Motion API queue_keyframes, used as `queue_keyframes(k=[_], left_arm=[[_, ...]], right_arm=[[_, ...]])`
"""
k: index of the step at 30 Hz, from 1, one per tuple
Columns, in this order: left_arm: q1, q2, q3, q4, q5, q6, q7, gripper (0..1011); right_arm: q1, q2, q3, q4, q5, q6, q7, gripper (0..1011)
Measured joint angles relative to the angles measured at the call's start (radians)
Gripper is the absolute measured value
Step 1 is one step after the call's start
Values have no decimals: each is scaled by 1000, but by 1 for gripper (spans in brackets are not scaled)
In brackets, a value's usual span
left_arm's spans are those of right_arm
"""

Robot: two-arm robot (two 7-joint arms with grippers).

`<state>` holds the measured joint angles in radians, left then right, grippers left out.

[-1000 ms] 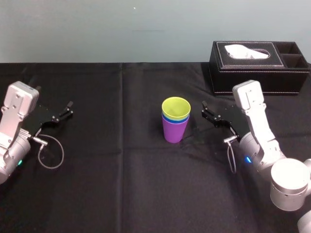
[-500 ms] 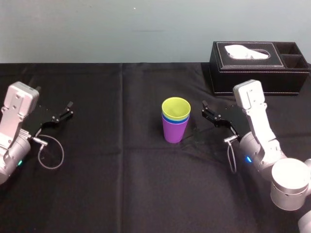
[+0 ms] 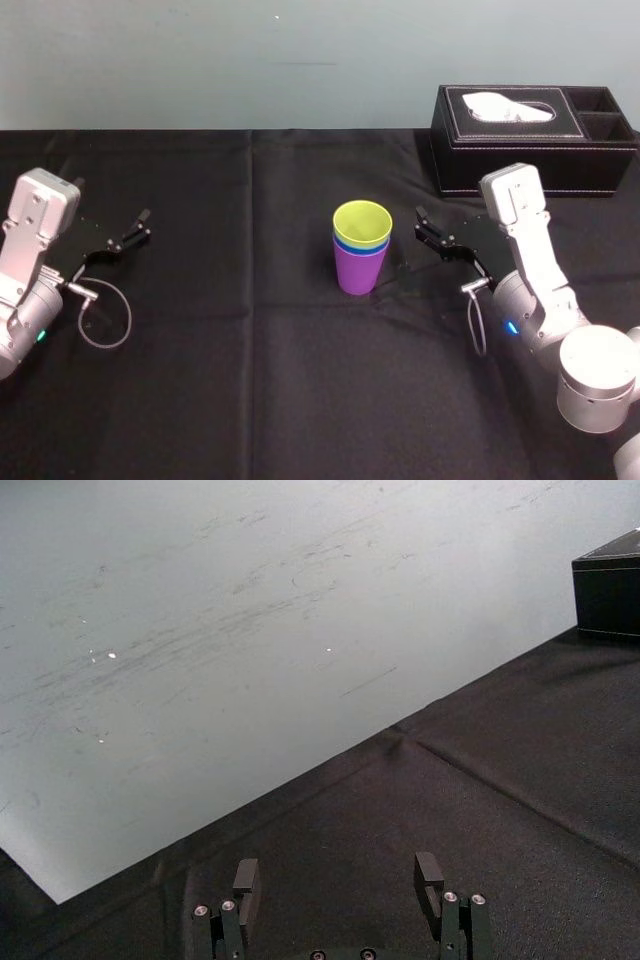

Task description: Stack the three plastic cups sequentially using one hand.

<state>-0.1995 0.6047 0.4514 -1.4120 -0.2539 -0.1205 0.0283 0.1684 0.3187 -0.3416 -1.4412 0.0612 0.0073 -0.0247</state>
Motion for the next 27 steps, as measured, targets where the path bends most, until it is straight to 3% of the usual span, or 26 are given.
queue_keyframes(k=[27], left_arm=[[0, 0, 0, 0, 0, 0, 0, 1011]], right_arm=[[0, 0, 0, 0, 1, 0, 1, 1003]])
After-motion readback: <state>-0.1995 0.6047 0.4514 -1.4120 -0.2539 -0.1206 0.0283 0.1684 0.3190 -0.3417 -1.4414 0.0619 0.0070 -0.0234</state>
